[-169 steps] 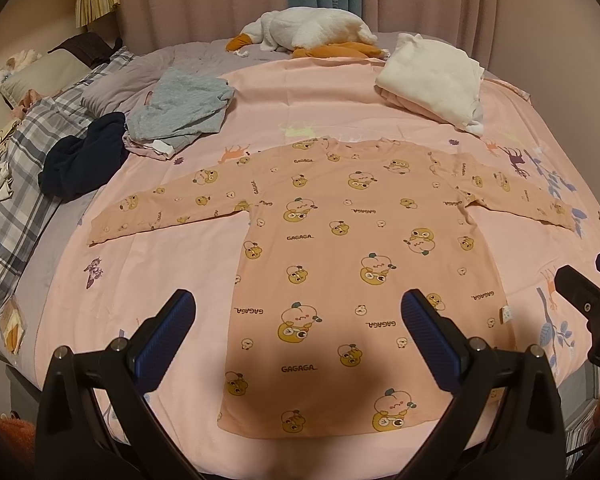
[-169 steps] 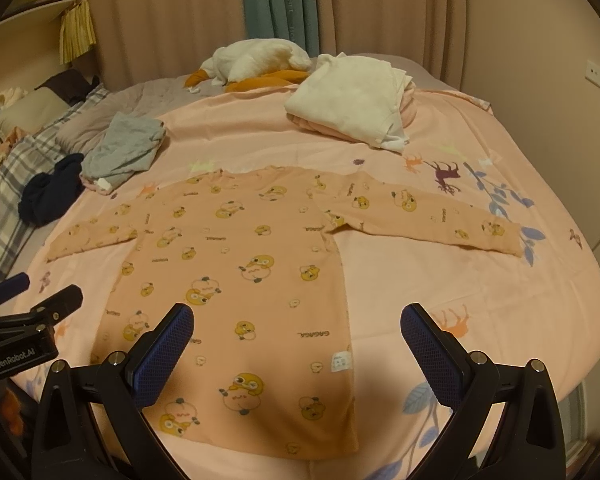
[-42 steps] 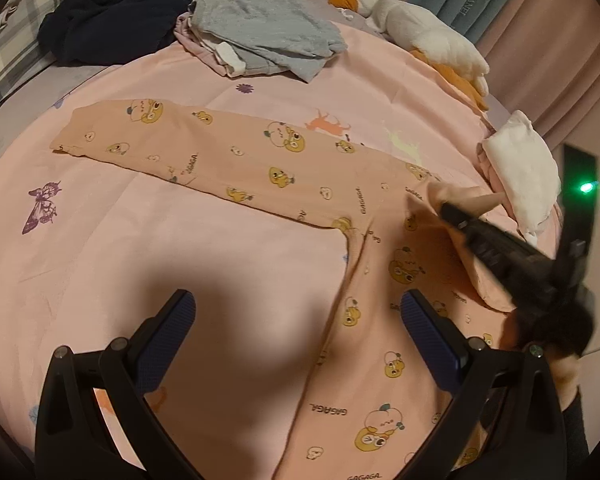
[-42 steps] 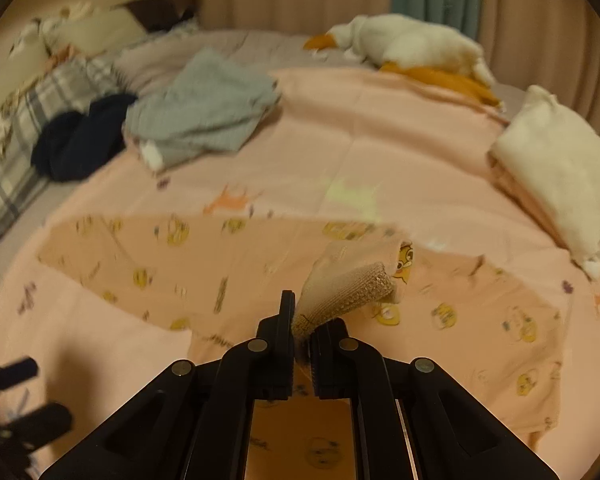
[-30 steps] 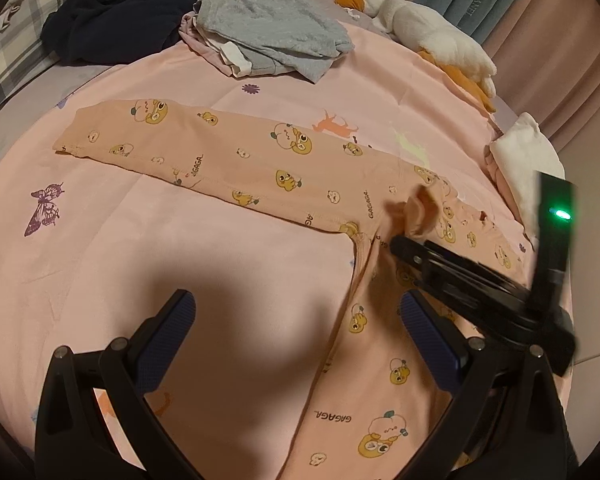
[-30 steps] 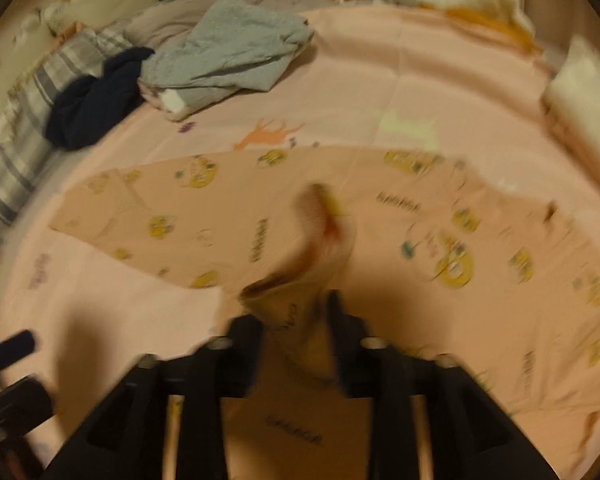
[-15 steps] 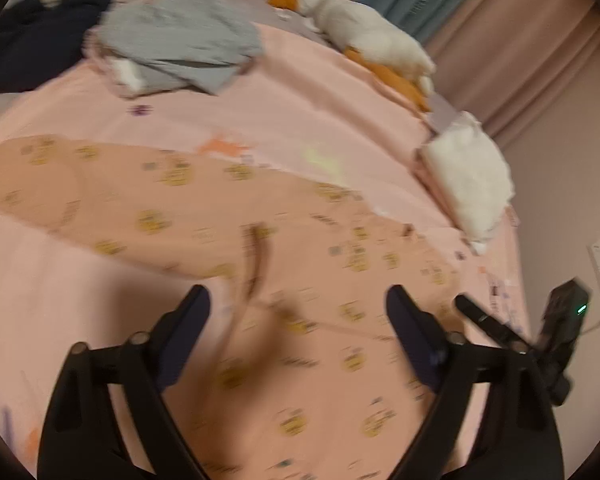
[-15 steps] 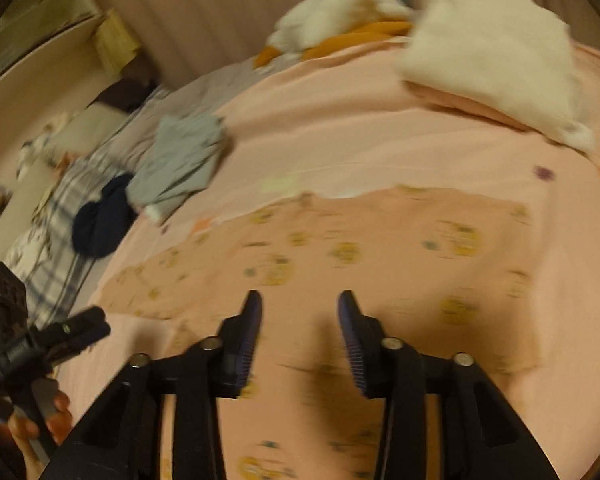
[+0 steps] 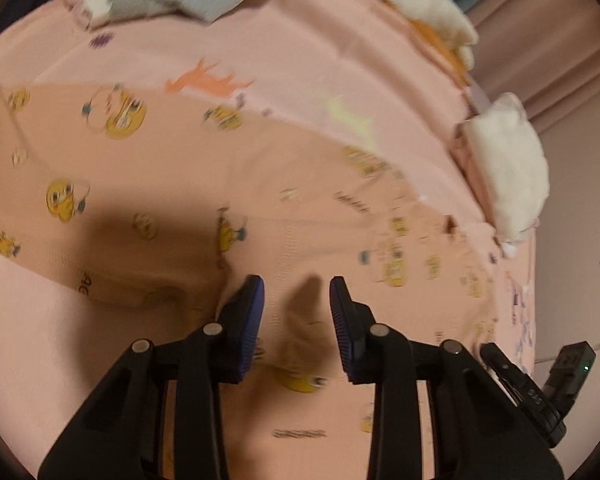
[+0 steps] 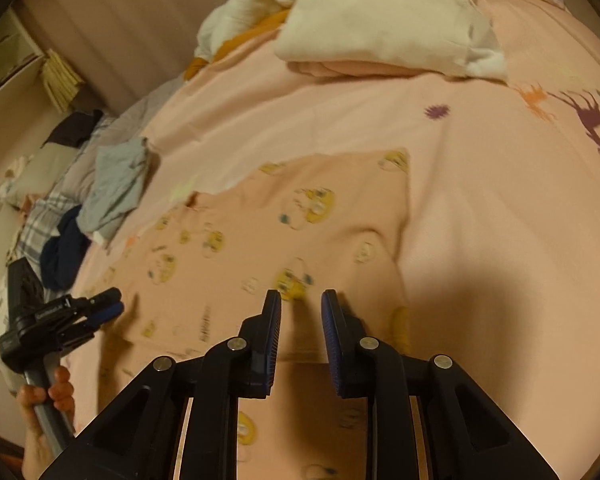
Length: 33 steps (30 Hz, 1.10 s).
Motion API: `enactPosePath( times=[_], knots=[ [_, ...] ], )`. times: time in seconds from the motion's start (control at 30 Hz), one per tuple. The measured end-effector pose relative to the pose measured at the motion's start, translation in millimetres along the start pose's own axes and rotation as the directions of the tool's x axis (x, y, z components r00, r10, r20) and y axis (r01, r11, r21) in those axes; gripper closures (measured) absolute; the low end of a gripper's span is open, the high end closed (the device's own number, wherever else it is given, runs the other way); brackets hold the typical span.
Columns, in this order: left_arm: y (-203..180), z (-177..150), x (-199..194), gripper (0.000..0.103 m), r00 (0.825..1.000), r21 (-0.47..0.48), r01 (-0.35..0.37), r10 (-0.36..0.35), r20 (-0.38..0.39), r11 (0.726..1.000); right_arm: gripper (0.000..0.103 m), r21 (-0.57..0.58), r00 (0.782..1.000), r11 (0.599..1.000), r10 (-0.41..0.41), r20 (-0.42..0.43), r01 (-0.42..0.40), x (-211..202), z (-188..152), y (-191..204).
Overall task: Fold small clothes
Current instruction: 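Grasp the other sleeve cuff with the left tool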
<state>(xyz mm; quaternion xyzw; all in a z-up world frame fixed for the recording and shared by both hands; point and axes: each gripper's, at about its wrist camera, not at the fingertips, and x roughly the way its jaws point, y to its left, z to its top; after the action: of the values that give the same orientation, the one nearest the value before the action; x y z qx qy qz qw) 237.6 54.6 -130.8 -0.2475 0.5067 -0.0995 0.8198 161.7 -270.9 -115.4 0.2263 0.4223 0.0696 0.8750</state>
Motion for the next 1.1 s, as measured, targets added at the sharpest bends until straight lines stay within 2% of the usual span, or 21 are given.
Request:
enactPosePath(
  times=[0.03, 0.1, 0.2, 0.23, 0.27, 0.33, 0.47, 0.57, 0.67, 0.77, 0.97, 1.03, 1.1],
  knots=[
    [3, -1, 1, 0.08, 1.0, -0.002, -0.005, 0.005, 0.004, 1.0, 0.079, 0.003, 1.0, 1.0, -0.012, -0.008, 0.012, 1, -1, -3],
    [6, 0, -2, 0.079, 1.0, -0.011, 0.016, -0.016, 0.007, 1.0, 0.079, 0.011, 1.0, 1.0, -0.019, -0.019, 0.019, 1, -4, -6],
    [15, 1, -17, 0.069, 0.998, -0.051, 0.069, -0.068, 0.016, 0.996, 0.079, 0.021, 1.0, 1.0, -0.008, -0.014, 0.009, -4, -4, -5],
    [19, 0, -24, 0.058, 0.997, -0.06, 0.079, -0.077, 0.033, 0.995, 0.078, 0.017, 1.0, 1.0, 0.003, -0.004, -0.003, -9, -5, -1],
    [25, -1, -35, 0.041, 0.995, -0.076, 0.078, -0.073, 0.062, 0.994, 0.078, 0.011, 1.0, 1.0, 0.015, 0.004, -0.016, -13, -5, 1],
    [41, -2, -54, 0.027, 0.991, -0.109, 0.066, -0.053, 0.12, 0.992, 0.077, -0.012, 0.999, 0.999, 0.037, 0.021, -0.037, -21, -6, 11],
    [98, -3, -87, 0.027, 0.98, -0.236, 0.065, -0.017, 0.198, 0.969, 0.072, -0.06, 0.997, 0.996, 0.072, 0.037, -0.07, -31, -9, 31],
    [158, -4, -109, 0.027, 0.968, -0.387, 0.078, 0.023, 0.251, 0.919, 0.071, -0.088, 0.994, 0.991, 0.101, 0.036, -0.098, -32, -13, 46],
    [202, -6, -128, 0.027, 0.948, -0.488, 0.117, 0.049, 0.315, 0.865, 0.071, -0.117, 0.992, 0.986, 0.126, 0.022, -0.123, -28, -17, 59],
    [227, -3, -140, 0.027, 0.927, -0.535, 0.163, 0.057, 0.37, 0.829, 0.071, -0.137, 0.99, 0.981, 0.138, 0.01, -0.135, -23, -20, 72],
    [254, 18, -146, 0.028, 0.9, -0.567, 0.155, 0.121, 0.419, 0.809, 0.071, -0.183, 0.992, 0.975, 0.124, -0.008, -0.123, -11, -23, 94],
    [261, 25, -147, 0.028, 0.893, -0.573, 0.158, 0.132, 0.431, 0.804, 0.071, -0.199, 0.995, 0.975, 0.099, -0.001, -0.097, -11, -25, 101],
    [265, 33, -148, 0.031, 0.891, -0.569, 0.132, 0.154, 0.427, 0.812, 0.071, -0.242, 0.999, 0.97, 0.038, 0.028, -0.03, -12, -27, 114]
  ],
)
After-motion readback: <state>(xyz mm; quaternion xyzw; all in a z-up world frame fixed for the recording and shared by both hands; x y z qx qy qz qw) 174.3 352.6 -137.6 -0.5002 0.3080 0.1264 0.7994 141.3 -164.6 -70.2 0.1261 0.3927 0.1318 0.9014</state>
